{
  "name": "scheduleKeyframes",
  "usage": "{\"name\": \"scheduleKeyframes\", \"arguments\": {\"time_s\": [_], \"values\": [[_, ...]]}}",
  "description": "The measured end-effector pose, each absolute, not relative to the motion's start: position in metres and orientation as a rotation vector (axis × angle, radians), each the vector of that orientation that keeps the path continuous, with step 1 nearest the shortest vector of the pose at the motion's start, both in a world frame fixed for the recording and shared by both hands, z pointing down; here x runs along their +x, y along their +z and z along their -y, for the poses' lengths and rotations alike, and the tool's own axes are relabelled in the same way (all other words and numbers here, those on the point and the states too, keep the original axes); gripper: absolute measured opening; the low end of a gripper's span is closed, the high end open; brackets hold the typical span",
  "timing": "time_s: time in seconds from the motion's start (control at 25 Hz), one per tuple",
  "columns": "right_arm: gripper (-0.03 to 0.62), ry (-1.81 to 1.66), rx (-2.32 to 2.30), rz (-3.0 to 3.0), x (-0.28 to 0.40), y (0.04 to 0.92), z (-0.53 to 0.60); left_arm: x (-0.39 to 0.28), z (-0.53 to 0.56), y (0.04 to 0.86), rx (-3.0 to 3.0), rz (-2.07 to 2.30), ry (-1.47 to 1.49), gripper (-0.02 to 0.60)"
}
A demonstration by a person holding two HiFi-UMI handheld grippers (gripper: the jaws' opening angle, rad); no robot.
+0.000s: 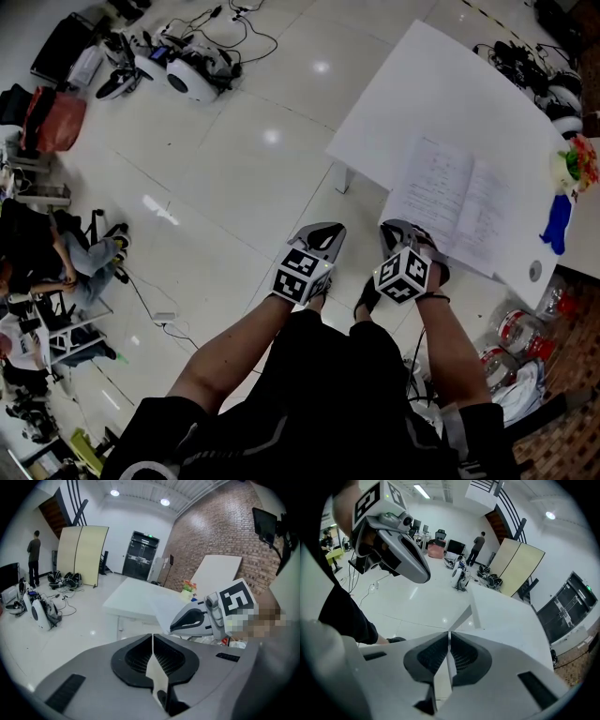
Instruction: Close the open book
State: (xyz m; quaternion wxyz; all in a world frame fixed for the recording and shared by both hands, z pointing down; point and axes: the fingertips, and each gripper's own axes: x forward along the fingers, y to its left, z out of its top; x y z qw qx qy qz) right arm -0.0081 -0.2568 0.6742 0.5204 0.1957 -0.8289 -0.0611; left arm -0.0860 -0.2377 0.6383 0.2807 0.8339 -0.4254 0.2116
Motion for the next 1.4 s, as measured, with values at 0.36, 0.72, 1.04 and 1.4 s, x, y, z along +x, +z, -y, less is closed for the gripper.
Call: {"name": "scheduleKeyframes", "arguments": {"time_s": [0.36,0.72,1.04,1.4], "values": [[0.000,-0.117,0.755,2.057,0.001,0.635,0.263,-0.092,0.244,0.621,2.272,1.171,0.543,0.009],[-0.002,-0.023,1.161,2.185,0.049,0.554,0.262,-0.073,0.250,0.598,2.324,1.133,0.502,0.009],[-0.002,0.067,1.527,2.258,0.118,0.504,0.246,-0.038,0.260,0.572,2.404,1.058,0.485,0.009],[-0.002,0.297,1.898,2.207,0.233,0.502,0.224,0.022,0.259,0.555,2.487,0.963,0.505,0.009]]}}
